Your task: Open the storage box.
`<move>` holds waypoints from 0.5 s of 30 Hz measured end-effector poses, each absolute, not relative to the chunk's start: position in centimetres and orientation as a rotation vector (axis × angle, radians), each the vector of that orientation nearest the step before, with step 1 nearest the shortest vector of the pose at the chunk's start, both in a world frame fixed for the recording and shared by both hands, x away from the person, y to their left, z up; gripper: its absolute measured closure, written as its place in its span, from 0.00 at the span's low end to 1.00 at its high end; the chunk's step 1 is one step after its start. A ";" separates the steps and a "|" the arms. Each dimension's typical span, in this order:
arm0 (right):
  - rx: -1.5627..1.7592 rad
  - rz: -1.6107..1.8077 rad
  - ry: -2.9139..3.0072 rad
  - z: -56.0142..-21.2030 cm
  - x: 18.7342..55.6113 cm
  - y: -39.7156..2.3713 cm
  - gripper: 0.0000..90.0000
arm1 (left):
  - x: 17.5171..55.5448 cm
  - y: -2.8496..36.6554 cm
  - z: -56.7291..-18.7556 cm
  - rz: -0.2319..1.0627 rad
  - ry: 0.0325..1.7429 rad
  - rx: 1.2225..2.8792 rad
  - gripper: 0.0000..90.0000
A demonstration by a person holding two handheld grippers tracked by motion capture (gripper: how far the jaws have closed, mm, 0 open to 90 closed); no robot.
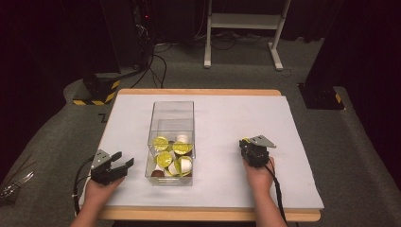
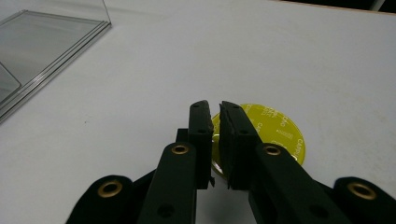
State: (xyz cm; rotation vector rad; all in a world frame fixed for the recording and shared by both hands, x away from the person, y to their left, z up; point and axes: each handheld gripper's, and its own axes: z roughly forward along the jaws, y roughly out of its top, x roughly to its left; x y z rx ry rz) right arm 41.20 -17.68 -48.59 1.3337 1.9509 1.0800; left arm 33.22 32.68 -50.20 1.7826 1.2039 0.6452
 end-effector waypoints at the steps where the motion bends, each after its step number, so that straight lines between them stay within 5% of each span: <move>1: 1.333 1.078 1.955 -48.6 41.2 -17.6 0.93 | 33.2 32.7 -50.2 0.645 1.204 1.782 0.41; 15: 1.313 1.097 1.968 -48.2 40.8 -17.4 0.84 | 33.1 32.6 -50.1 0.642 1.203 1.772 0.41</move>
